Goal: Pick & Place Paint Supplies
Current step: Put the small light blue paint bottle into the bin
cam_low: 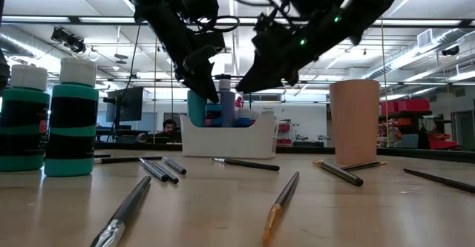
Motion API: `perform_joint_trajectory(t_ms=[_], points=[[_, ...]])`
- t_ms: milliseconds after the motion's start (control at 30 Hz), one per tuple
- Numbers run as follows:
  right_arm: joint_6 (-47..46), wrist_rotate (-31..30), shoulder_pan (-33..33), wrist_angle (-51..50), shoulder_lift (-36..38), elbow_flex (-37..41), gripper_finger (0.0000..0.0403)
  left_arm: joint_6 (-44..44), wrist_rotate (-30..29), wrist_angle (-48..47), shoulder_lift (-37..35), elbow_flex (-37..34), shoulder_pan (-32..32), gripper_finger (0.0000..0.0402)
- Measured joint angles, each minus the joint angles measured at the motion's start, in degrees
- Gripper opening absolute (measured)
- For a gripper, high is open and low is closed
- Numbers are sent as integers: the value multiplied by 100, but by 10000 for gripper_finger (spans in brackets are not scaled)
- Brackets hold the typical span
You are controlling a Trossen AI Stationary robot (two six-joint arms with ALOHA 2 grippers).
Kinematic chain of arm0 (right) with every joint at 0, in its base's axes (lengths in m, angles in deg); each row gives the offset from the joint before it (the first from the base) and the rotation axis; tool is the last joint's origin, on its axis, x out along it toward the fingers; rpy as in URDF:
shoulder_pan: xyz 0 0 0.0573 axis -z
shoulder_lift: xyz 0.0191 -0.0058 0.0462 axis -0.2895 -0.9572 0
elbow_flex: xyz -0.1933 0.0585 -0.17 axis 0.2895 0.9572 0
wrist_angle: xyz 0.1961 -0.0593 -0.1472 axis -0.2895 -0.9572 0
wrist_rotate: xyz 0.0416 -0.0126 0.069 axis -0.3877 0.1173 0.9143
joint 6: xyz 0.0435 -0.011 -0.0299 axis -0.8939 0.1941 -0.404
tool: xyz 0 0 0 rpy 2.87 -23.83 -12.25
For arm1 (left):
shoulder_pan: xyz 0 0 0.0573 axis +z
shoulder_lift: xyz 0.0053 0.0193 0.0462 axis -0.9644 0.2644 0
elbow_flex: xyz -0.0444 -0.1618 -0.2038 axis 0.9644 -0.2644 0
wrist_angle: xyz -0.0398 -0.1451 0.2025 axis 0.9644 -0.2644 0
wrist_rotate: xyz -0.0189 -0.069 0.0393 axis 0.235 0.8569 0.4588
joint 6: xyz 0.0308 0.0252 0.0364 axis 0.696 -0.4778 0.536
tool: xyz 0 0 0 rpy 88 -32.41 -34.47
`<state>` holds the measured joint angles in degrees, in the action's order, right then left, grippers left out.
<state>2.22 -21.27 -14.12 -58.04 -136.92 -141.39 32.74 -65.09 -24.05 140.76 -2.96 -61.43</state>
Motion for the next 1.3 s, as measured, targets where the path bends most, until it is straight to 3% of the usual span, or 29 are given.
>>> perform_joint_trajectory(t_ms=[233,400,767,1133,1300], points=[[-160,500,382,762,-565,-2,81,-2,-11,-7,-2,0,0,145],[-154,503,453,1033,-851,-1,11,90,-14,-30,-6,0,0,146],[-153,650,498,1307,-975,-4,4,369,19,-70,-7,0,0,148],[-251,773,552,1223,-975,-2,1,437,-436,-28,-7,0,1,194],[-251,778,552,1198,-974,-2,1,435,6,-45,-77,0,-63,198]])
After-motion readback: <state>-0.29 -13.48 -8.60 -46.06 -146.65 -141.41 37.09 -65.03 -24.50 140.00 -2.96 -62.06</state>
